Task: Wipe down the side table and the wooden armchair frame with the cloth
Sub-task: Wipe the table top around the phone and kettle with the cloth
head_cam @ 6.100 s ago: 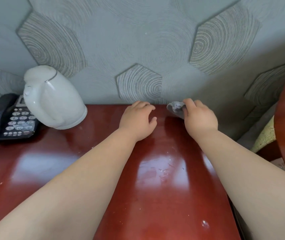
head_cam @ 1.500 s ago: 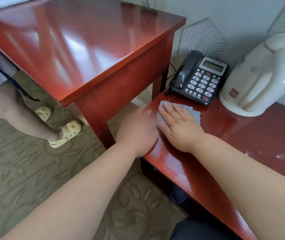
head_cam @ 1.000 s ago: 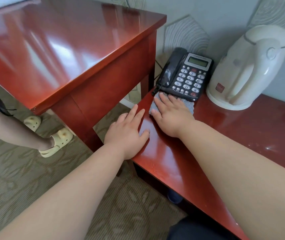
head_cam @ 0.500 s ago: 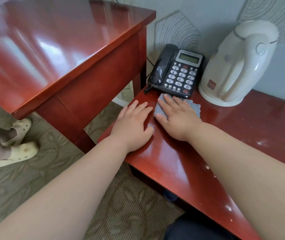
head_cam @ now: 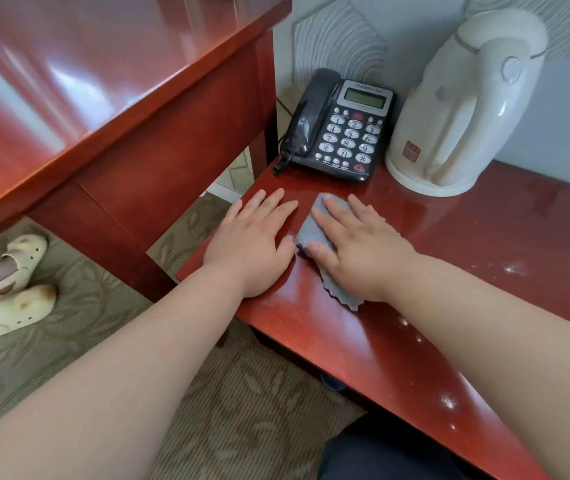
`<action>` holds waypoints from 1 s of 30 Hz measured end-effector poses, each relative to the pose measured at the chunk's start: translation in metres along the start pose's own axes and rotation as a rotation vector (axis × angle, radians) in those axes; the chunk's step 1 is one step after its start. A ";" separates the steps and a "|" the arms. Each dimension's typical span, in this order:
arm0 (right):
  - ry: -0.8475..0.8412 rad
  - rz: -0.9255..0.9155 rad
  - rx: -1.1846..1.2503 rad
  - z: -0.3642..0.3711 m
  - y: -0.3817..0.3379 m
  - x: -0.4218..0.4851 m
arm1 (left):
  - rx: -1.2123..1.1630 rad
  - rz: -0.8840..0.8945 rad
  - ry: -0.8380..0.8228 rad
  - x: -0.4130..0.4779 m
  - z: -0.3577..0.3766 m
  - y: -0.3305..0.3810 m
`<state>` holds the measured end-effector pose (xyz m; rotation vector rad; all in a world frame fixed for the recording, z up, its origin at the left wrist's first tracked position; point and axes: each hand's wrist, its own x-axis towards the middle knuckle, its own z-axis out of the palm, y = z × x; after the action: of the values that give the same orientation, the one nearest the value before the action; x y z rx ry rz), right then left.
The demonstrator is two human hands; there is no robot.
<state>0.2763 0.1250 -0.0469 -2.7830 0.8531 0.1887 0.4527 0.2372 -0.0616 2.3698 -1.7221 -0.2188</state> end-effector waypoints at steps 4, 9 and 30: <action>0.070 0.041 -0.035 0.005 0.004 0.013 | 0.000 -0.004 0.004 0.000 -0.001 0.001; 0.054 -0.157 -0.018 0.018 -0.035 -0.065 | -0.018 0.002 -0.017 0.002 0.000 0.000; 0.025 -0.206 -0.001 0.036 -0.066 -0.090 | 0.003 0.012 -0.004 0.004 0.003 -0.005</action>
<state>0.2376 0.2354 -0.0538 -2.8549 0.5658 0.1194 0.4573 0.2346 -0.0660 2.3616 -1.7394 -0.2193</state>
